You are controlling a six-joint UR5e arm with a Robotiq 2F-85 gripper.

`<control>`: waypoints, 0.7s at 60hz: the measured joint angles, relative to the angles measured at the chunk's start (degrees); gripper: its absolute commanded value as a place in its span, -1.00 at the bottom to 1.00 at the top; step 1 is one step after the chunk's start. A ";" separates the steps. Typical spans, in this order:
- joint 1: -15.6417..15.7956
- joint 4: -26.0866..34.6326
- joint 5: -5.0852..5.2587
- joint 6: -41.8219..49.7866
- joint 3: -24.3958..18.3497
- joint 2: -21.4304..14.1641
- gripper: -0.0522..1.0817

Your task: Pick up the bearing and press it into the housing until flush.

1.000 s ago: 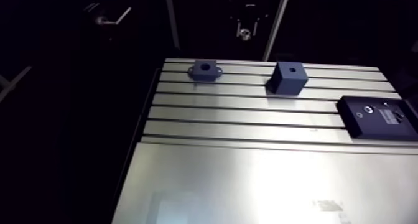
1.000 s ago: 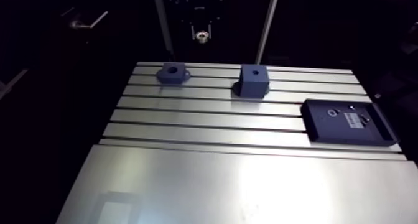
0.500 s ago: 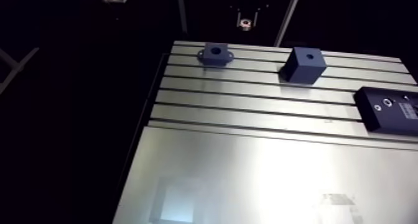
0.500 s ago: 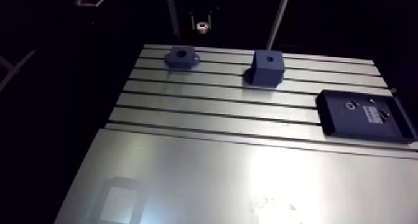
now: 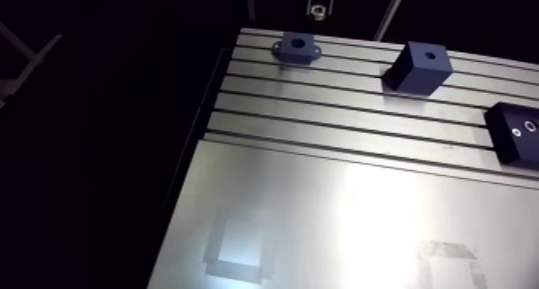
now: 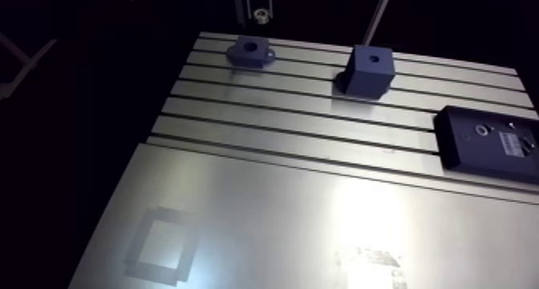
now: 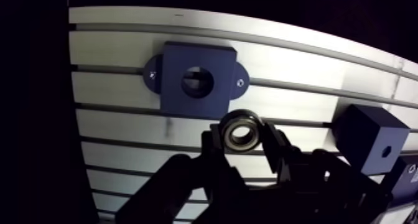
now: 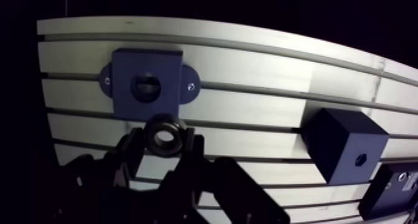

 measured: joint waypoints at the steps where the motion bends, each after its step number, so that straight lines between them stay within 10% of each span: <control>1: 0.11 -0.07 -0.01 0.02 -0.12 0.14 0.18; 42: 1.64 -1.69 0.05 0.13 -2.52 4.04 0.17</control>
